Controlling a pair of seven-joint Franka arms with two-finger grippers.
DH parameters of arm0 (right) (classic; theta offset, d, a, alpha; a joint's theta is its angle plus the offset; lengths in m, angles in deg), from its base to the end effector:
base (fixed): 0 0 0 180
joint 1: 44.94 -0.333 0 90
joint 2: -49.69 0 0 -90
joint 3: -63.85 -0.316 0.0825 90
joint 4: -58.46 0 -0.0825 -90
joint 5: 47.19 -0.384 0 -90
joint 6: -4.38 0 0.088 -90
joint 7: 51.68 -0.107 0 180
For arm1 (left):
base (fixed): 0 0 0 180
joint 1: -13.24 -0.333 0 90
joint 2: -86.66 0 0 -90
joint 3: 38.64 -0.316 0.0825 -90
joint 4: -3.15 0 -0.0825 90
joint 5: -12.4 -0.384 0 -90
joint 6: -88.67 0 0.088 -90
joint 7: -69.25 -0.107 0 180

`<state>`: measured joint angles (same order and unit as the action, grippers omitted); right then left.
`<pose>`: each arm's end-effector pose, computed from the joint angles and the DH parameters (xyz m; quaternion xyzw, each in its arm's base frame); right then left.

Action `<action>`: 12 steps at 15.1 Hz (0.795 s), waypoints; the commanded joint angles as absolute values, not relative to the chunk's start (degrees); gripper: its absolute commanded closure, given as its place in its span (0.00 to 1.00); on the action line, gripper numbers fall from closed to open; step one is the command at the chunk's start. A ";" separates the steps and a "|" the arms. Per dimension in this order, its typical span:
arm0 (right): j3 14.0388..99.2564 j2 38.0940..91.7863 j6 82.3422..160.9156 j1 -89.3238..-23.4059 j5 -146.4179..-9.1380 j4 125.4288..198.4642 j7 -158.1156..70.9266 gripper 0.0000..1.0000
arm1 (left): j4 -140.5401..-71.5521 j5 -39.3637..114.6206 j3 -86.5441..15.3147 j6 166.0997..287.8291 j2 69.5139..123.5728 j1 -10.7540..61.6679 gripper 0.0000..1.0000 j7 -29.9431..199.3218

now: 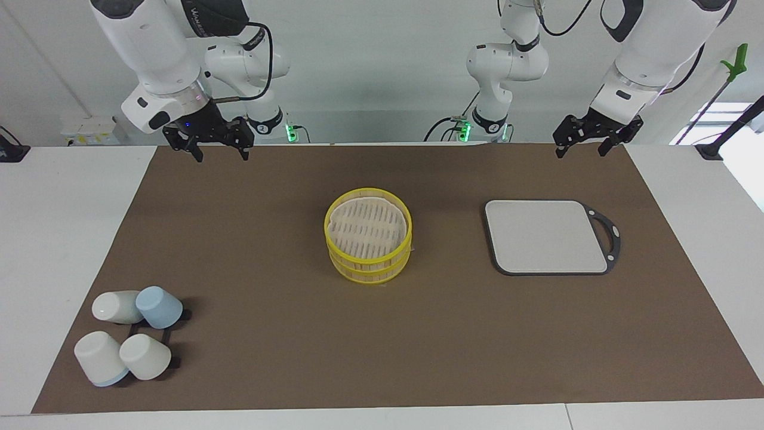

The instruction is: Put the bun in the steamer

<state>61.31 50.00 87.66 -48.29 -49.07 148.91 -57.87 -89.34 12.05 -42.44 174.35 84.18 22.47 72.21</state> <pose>0.5393 0.0594 0.6085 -0.9977 0.0018 0.0666 0.0095 0.5302 -0.0489 0.6213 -0.9991 0.0215 0.0376 0.0044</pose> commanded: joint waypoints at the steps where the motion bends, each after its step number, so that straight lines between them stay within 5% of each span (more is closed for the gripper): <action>1: 62.53 49.16 87.09 -48.63 -48.51 149.86 -56.51 0.00 | -89.31 12.58 -41.98 174.63 83.58 21.50 0.00 71.27; 12: 66.13 49.60 91.31 -48.54 -47.63 149.86 -52.12 0.00 | -89.48 14.25 -41.98 175.15 83.49 21.06 0.00 71.36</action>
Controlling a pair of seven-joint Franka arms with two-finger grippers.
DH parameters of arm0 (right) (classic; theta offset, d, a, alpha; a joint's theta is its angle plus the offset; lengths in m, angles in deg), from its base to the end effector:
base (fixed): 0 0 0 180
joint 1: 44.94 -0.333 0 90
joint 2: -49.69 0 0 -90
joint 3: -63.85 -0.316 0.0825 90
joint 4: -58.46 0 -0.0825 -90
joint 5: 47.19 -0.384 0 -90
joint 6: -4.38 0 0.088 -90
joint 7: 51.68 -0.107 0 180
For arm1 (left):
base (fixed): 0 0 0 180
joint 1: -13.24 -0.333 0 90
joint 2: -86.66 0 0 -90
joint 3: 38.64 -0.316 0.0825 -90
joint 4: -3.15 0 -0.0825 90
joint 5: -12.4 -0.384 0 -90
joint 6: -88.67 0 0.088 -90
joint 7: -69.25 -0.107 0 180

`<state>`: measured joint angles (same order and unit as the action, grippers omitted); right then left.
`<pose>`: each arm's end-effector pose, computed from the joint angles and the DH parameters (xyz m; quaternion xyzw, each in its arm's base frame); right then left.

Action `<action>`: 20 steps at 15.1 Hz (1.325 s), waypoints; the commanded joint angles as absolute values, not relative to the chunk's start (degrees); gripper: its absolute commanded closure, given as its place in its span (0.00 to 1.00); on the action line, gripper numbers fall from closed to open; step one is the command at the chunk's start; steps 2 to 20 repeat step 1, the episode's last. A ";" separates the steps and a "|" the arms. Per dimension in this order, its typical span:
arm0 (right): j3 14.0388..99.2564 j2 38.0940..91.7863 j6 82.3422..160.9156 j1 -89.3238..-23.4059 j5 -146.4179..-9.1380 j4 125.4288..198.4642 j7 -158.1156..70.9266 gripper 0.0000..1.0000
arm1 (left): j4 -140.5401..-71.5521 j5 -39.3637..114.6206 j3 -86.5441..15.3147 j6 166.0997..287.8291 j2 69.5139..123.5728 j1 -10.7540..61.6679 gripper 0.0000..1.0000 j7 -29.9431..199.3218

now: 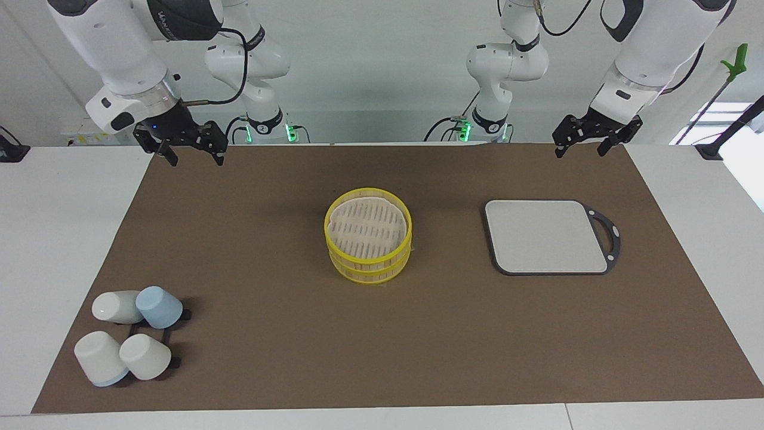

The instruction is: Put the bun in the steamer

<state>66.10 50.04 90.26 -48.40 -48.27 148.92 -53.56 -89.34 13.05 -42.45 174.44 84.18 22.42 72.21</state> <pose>0.5479 0.0138 0.6114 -0.9990 0.0056 0.0432 0.0081 0.5303 -0.0503 0.6215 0.9991 -0.0213 -0.0375 0.0044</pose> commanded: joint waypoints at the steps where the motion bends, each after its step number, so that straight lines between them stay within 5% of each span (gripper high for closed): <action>1: 66.13 49.60 91.31 -48.63 -47.63 149.86 -52.03 0.00 | -89.48 14.34 -41.98 175.15 83.49 21.06 0.00 71.36; 20: 66.13 49.60 91.31 -48.63 -47.63 149.86 -52.03 0.00 | -89.48 14.34 -41.98 175.15 83.49 21.06 0.00 71.36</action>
